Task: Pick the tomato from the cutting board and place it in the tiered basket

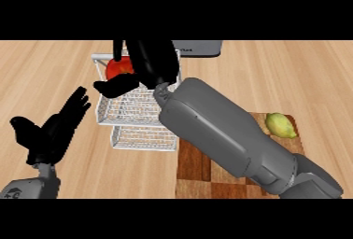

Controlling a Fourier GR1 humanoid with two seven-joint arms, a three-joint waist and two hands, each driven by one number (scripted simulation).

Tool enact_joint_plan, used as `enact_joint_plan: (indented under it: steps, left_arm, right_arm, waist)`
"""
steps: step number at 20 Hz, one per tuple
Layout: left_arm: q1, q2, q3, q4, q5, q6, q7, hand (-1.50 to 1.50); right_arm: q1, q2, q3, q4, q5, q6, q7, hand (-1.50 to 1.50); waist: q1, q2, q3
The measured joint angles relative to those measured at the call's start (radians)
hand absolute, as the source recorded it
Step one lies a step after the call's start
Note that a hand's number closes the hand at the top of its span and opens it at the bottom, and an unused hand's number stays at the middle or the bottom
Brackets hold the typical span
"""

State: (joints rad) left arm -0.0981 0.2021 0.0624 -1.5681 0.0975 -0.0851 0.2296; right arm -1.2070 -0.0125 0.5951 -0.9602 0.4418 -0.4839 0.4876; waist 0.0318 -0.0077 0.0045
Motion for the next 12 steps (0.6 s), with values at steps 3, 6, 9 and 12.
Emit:
enact_joint_plan:
  steps: [3,6,9,12]
  left_arm:
    - [0.007,0.003,0.007,0.006,0.003,-0.009,-0.011,0.00]
    - [0.010,-0.006,-0.003,-0.016,-0.005,0.000,0.010,0.00]
    - [0.007,-0.011,-0.005,-0.013,-0.010,0.002,0.005,0.00]
    - [0.010,-0.010,0.001,-0.006,-0.005,-0.005,-0.002,0.00]
  right_arm:
    - [-0.039,0.005,0.012,0.043,-0.051,-0.031,-0.015,-1.50]
    - [-0.041,0.012,0.006,0.068,-0.117,-0.080,-0.039,-1.50]
    - [-0.061,0.013,-0.044,0.085,-0.196,-0.101,-0.066,-1.50]
    - [-0.052,0.013,-0.089,0.073,-0.275,-0.136,-0.103,-1.50]
  waist:
    - [0.004,0.002,-0.002]
    - [0.008,0.007,-0.004]
    - [0.008,0.010,-0.005]
    - [0.006,0.012,-0.005]
